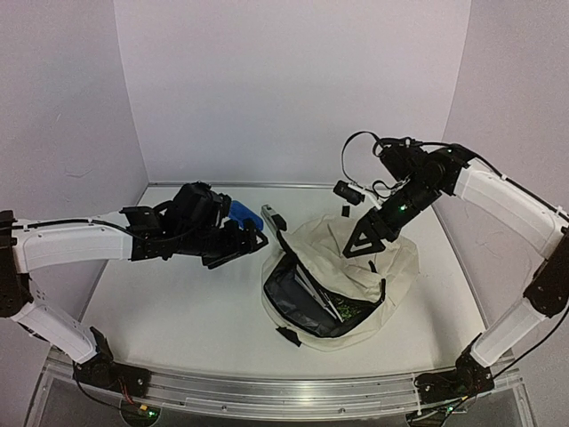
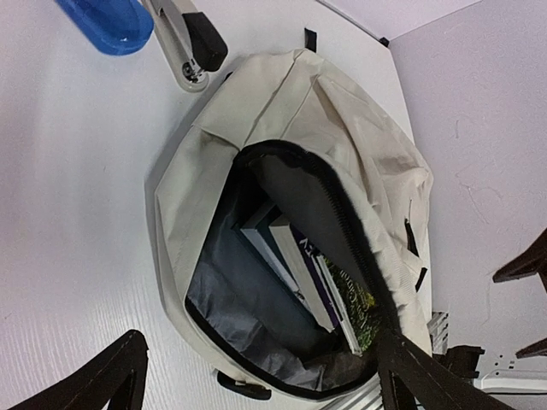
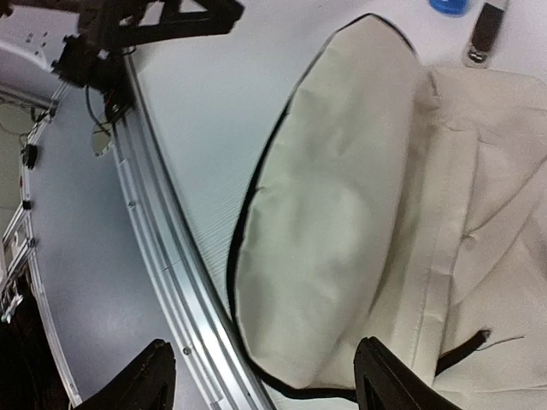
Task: Pack the student bag
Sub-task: Zip the student bag at the center of the board.
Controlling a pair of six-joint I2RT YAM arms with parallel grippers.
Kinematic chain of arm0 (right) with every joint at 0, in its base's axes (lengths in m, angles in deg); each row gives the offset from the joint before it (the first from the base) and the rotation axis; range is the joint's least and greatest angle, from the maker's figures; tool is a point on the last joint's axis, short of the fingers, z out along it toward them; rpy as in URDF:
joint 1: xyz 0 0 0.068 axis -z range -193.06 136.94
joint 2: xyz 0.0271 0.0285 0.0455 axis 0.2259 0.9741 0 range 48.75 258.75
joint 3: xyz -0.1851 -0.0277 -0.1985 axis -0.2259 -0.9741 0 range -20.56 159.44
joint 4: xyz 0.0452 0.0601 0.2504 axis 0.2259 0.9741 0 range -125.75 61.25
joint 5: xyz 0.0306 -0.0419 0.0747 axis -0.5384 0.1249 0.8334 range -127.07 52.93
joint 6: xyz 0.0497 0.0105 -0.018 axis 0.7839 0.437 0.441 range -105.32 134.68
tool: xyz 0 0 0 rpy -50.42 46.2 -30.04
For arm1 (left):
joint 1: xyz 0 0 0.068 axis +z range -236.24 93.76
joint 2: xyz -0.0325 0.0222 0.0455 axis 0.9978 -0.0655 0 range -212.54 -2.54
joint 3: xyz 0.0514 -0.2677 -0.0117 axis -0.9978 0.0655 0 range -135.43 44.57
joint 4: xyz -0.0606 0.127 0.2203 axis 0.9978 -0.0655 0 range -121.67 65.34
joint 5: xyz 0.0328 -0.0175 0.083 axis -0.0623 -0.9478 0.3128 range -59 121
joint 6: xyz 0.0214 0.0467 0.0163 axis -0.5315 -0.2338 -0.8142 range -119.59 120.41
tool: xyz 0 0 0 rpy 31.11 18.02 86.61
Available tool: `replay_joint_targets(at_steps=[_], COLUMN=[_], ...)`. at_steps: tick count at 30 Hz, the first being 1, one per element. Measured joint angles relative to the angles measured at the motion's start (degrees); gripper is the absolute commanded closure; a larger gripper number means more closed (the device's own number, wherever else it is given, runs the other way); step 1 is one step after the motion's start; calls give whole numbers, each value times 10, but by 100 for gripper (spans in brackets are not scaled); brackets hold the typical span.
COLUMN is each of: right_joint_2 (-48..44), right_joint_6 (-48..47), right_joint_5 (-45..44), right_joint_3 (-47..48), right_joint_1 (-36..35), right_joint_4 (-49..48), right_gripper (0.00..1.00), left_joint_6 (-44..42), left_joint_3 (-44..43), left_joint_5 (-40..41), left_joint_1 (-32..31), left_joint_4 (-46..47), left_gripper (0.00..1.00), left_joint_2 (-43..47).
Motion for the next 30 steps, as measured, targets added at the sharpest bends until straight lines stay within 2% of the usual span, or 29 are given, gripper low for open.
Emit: replay_joint_targets(at_steps=[3, 8, 13, 18, 23, 27, 30], right_joint_2=[20, 86, 157, 201, 204, 189, 147], right_joint_6=[24, 58, 77, 81, 80, 84, 92], right_joint_5=[-22, -51, -105, -121, -97, -79, -61], right_joint_3=[0, 12, 34, 28, 10, 10, 7], right_joint_1=[5, -4, -35, -91, -134, -123, -75], right_joint_4=[-30, -81, -126, -148, -147, -146, -145], right_gripper=[34, 58, 66, 67, 54, 47, 45], left_joint_6=[-6, 3, 20, 23, 15, -13, -45], left_joint_3=[-22, -7, 32, 41, 41, 23, -20], left_joint_5=[4, 3, 4, 5, 0, -29, -54], left_joint_1=[0, 7, 16, 19, 19, 17, 4], left_joint_4=[-1, 12, 16, 14, 15, 14, 13], left_gripper=[6, 6, 6, 5, 4, 4, 5], left_joint_2=[-16, -9, 37, 81, 90, 58, 2])
